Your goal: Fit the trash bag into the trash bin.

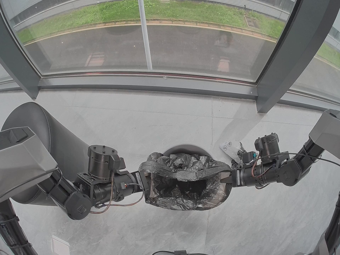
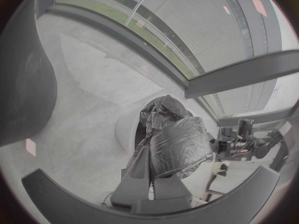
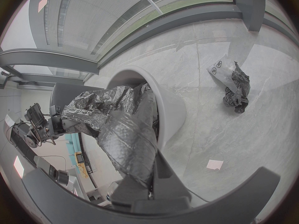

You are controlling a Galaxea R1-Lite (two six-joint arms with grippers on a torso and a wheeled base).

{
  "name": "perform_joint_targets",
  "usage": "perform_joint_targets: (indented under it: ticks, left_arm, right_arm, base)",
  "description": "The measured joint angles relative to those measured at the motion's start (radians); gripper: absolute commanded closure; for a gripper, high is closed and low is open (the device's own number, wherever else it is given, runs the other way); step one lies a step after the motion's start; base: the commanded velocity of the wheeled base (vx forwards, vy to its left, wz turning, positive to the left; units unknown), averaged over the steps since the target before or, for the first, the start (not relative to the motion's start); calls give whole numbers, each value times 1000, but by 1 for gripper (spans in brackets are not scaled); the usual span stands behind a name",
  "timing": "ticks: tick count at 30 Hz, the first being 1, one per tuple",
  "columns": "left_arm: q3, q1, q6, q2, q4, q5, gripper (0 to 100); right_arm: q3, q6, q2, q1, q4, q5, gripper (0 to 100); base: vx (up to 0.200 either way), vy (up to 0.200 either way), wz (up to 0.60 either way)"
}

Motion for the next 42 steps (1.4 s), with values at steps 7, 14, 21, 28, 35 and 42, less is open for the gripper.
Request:
perform_joint_targets:
  ticks: [7,14,21,28,35,42]
  left_arm:
    - [-42,-61,32,18,13,41,100]
    - [-67,-83,-21,14,84,35,100]
    - [-79,-92,-66,-21,191,-3,100]
    - [-77,-98,-77,-37,232,-15,100]
    - [-75,-103,-102,-41,249,-32,100]
    - [-69,-111,-122,-46,252,-64,100]
  right_arm:
    - [11,0,-11,-6,-1,3,100]
    - [40,1,-48,-26,0,14,100]
    - [103,-21,-90,-24,9,18,100]
    - [149,-35,-104,-21,10,18,100]
    - [176,-58,-108,-21,10,18,100]
    - [184,-67,-96,-23,8,15,100]
  base:
    - [0,0,0]
    - [0,0,0]
    - [0,0,0]
    - [0,0,0]
    - [0,0,0]
    - [0,0,0]
